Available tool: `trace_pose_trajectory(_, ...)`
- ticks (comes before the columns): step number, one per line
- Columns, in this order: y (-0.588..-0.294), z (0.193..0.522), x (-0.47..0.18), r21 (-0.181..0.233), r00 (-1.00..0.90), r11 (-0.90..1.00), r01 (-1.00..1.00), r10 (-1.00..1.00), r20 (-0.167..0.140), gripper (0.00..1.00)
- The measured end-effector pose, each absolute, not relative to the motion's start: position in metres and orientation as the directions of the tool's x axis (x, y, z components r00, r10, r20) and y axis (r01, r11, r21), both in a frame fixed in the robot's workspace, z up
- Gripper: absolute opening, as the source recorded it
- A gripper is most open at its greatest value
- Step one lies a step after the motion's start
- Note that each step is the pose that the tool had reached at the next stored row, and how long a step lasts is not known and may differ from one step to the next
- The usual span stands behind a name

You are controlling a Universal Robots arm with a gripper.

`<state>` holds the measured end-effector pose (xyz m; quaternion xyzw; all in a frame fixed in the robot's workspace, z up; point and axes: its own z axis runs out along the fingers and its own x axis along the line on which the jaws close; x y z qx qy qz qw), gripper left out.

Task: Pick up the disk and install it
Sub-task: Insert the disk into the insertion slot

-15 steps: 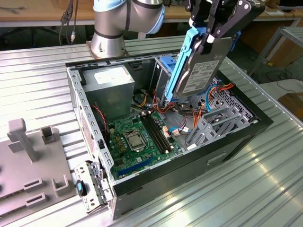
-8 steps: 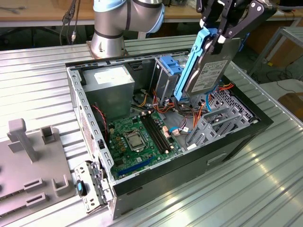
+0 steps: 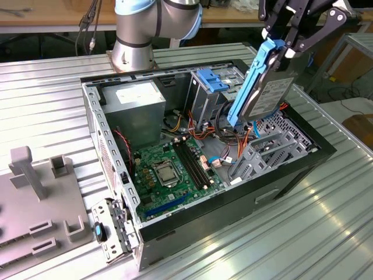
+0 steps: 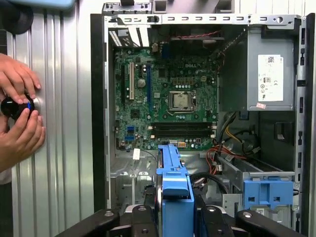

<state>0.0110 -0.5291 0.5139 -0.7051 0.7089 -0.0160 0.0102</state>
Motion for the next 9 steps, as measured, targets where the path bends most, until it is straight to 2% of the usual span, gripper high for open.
trace_pose_trajectory(9, -0.541, 0.512, 0.038, -0.037, -0.006, 0.005, -0.999, -1.000, 0.008, 0.37)
